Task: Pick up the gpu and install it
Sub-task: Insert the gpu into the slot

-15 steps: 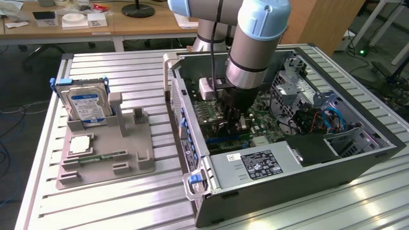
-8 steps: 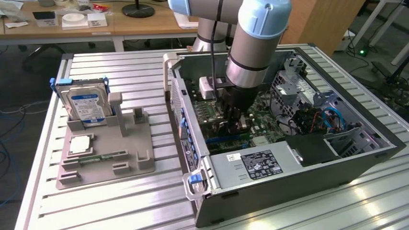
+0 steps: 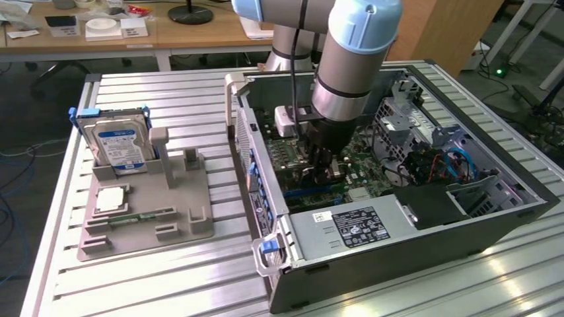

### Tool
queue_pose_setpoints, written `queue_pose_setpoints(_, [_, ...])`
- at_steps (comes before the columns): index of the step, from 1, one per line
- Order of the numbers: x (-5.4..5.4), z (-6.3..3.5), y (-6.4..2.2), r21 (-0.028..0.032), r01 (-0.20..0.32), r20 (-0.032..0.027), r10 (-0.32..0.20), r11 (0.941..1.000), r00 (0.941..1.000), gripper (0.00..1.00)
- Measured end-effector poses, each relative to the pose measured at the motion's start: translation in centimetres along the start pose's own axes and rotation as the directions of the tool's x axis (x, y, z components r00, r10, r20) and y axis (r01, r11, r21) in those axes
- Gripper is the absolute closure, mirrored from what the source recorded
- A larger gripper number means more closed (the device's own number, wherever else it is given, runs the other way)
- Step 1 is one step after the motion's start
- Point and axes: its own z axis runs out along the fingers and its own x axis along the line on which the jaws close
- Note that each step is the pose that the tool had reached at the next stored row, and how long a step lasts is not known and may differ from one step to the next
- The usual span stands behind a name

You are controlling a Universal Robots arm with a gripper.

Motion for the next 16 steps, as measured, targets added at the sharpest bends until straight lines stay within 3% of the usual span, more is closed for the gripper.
queue_pose_setpoints(16, [0.13,0.35,-0.01,0.0,-0.001,0.0004,0.001,1.0,1.0,0.72])
